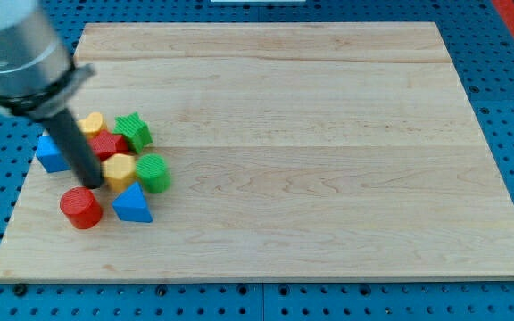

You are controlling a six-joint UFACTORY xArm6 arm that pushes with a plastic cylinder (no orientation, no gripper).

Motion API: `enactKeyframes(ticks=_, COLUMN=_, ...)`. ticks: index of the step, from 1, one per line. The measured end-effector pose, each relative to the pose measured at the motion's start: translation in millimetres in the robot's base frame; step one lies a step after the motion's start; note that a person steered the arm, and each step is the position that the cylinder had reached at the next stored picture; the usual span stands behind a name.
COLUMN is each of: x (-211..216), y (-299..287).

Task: Move the yellow hexagon along with the green circle towards the center

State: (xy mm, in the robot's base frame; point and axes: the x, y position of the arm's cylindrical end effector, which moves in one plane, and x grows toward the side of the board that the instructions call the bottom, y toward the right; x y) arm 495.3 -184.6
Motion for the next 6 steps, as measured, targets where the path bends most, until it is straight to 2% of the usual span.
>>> enactKeyframes(ticks=2, x=2.2, y=3.3)
enactKeyframes(ticks=3, x=2.2, y=65.3)
enactKeyframes(ticks=4, x=-10.1, y=101.1)
enactKeyframes(ticks=5, x=-47.0, y=93.2)
enactKeyframes(ticks=6, x=-53.8, y=142.2)
